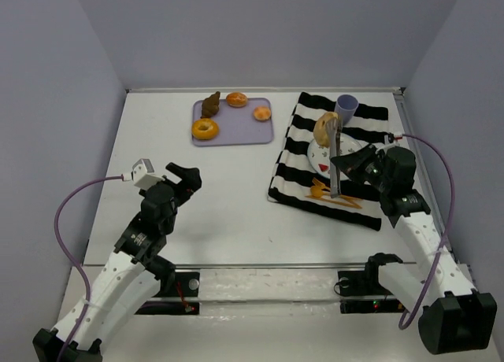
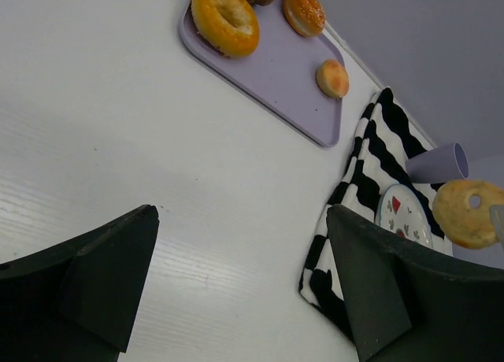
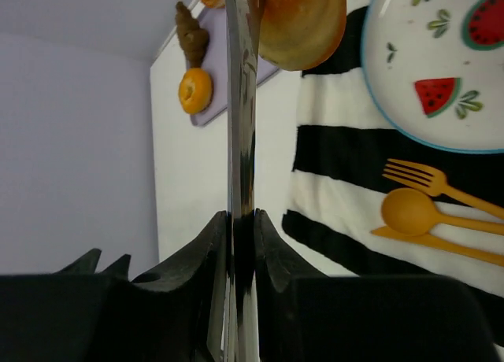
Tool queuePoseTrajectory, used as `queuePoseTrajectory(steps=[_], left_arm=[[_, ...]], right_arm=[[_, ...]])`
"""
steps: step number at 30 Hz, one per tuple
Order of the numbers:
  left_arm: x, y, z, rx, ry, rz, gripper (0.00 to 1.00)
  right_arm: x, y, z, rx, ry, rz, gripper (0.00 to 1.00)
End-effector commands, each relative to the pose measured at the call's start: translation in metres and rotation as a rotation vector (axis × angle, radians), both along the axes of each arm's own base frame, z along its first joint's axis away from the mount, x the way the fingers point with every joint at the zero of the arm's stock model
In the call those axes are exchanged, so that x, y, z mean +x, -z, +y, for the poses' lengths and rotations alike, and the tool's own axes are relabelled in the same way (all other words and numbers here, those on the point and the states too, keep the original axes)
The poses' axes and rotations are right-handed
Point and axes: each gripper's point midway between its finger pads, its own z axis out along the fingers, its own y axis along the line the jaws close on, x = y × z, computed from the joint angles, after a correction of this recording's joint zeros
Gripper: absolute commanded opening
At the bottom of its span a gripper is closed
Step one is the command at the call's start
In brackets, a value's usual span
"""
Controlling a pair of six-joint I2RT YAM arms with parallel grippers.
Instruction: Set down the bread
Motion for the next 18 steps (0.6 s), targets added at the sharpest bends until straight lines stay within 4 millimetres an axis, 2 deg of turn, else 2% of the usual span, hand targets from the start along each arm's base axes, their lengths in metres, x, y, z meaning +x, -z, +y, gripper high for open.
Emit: queuePoseTrajectory(steps=[1, 5, 9, 11, 12, 14, 16, 18], left_arm=[[0.001, 0.0, 0.002, 0.002, -0.009, -0.02, 0.99], [0.002, 0.0, 0.001, 0.005, -0.007, -0.015, 0.99], [0.003, 0.001, 0.001, 0.007, -0.008, -0.013, 0.99], [0.003, 0.001, 0.001, 0.007, -0.007, -0.013, 0.99], [0.003, 0.001, 0.0, 0.006, -0.005, -0.012, 0.99], [0.002, 0.0, 0.0, 0.005, -0.005, -0.015, 0.99], [0.003, 0.001, 0.0, 0.004, -0.006, -0.014, 0.99], [0.002, 0.001, 0.0, 0.006, -0.004, -0.012, 0.99]], right_arm=[[-0.006, 0.046, -0.021, -0.036, 0.017, 0.134, 0.07], [-0.001, 0.06, -0.02, 0.001, -0.019, 0.183, 0.07], [0.002, 0.06, -0.024, 0.028, -0.007, 0.186, 0.07], [0.002, 0.063, -0.034, 0.043, 0.025, 0.196, 0.2], [0.002, 0.064, -0.039, 0.058, 0.044, 0.202, 0.32], [0.0, 0.067, -0.042, 0.067, 0.051, 0.212, 0.43], [-0.002, 0.069, -0.044, 0.071, 0.056, 0.221, 0.52], [-0.001, 0.068, -0.048, 0.066, 0.069, 0.217, 0.55]])
